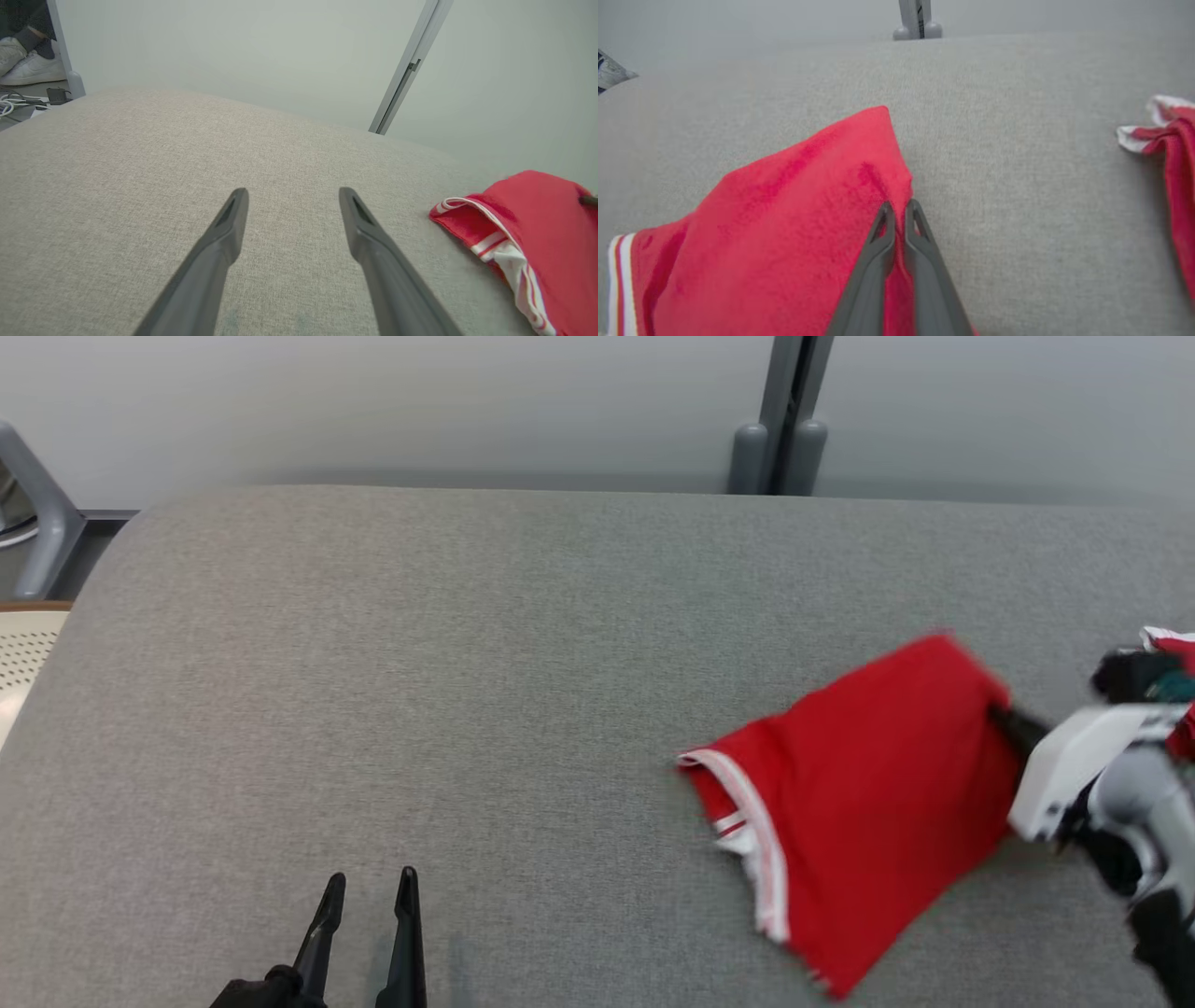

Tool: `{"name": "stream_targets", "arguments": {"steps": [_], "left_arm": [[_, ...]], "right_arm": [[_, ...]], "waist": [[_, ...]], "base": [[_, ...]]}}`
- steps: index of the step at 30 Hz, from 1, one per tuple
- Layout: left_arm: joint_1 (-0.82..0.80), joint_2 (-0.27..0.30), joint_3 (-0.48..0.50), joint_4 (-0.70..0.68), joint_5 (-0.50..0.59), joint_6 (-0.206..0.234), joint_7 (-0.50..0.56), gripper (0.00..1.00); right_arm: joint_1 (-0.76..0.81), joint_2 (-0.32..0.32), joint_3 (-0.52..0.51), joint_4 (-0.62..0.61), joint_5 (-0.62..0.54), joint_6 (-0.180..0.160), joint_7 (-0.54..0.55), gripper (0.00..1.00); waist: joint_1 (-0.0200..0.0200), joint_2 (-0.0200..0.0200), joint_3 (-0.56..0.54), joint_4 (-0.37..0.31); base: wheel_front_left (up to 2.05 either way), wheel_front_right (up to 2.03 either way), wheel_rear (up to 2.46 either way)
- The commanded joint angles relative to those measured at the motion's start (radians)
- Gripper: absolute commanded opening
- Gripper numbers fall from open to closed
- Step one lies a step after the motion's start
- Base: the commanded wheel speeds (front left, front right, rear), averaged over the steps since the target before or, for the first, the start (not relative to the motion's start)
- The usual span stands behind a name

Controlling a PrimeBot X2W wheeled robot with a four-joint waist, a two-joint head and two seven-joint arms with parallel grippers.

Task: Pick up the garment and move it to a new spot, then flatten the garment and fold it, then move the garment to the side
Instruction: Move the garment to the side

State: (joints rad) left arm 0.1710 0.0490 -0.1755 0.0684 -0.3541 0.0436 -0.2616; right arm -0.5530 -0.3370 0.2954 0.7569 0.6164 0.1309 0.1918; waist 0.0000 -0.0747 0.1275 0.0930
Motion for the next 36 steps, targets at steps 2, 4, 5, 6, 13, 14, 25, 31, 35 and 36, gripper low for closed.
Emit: {"name": "stream_targets", "arguments": {"steps": [2, 4, 5, 6, 13, 14, 25, 31, 35, 36], "left_arm": [[-0.021, 0.004, 0.004, -0.001, -0.002, -0.003, -0.004, 1.00], [-0.026, 0.004, 0.004, -0.003, -0.005, -0.001, -0.004, 1.00], [-0.029, 0.004, 0.003, -0.003, -0.006, 0.001, -0.004, 1.00], [-0.033, 0.004, 0.001, -0.004, -0.008, 0.002, -0.004, 1.00], [-0.042, 0.003, 0.002, -0.013, -0.034, 0.011, -0.004, 1.00], [-0.044, 0.004, 0.005, -0.014, -0.032, 0.011, -0.004, 1.00], [-0.073, 0.004, 0.019, 0.004, 0.015, -0.011, -0.004, 1.00], [-0.077, 0.003, 0.029, 0.000, 0.014, -0.004, -0.004, 1.00], [-0.054, 0.003, 0.038, -0.005, 0.012, 0.003, -0.004, 1.00], [-0.051, 0.004, 0.041, -0.006, 0.011, 0.003, -0.004, 1.00]], "right_arm": [[-0.033, -0.033, -0.002, 0.000, 0.005, 0.000, -0.012, 0.00], [-0.087, -0.067, 0.000, 0.002, 0.006, 0.000, -0.005, 0.00], [-0.113, -0.087, -0.003, 0.005, 0.007, 0.000, -0.005, 0.00], [-0.131, -0.104, -0.005, 0.008, 0.008, 0.000, 0.000, 0.00], [-0.207, -0.225, -0.038, 0.015, 0.007, 0.000, 0.017, 0.00], [-0.213, -0.239, -0.046, 0.015, 0.006, 0.000, 0.020, 0.00], [-0.267, -0.294, -0.128, 0.105, -0.097, 0.000, -0.034, 1.00], [-0.283, -0.306, -0.179, 0.159, -0.278, 0.000, -0.190, 1.00], [-0.221, -0.281, -0.243, 0.136, -0.353, 0.000, -0.330, 1.00], [-0.200, -0.269, -0.262, 0.126, -0.363, 0.000, -0.360, 1.00]], "waist": [[0.0000, -0.0001, 0.013, -0.017], [0.0000, -0.0001, 0.020, -0.029], [0.0000, -0.0001, 0.023, -0.035], [0.0000, -0.0001, 0.026, -0.040], [0.0000, -0.0001, 0.048, -0.072], [0.0000, -0.0001, 0.053, -0.078], [0.0000, -0.0001, 0.081, -0.124], [0.0000, -0.0001, 0.078, -0.126], [0.0000, -0.0001, 0.059, -0.120], [0.0000, -0.0001, 0.051, -0.119]], "base": [[0.00, 0.00, 0.00], [0.00, 0.00, 0.00], [0.00, 0.00, 0.00], [0.00, 0.00, 0.00], [0.00, 0.00, 0.00], [0.00, 0.00, 0.00], [0.00, 0.00, 0.00], [0.00, 0.00, 0.00], [0.00, 0.00, 0.00], [0.00, 0.00, 0.00]]}}
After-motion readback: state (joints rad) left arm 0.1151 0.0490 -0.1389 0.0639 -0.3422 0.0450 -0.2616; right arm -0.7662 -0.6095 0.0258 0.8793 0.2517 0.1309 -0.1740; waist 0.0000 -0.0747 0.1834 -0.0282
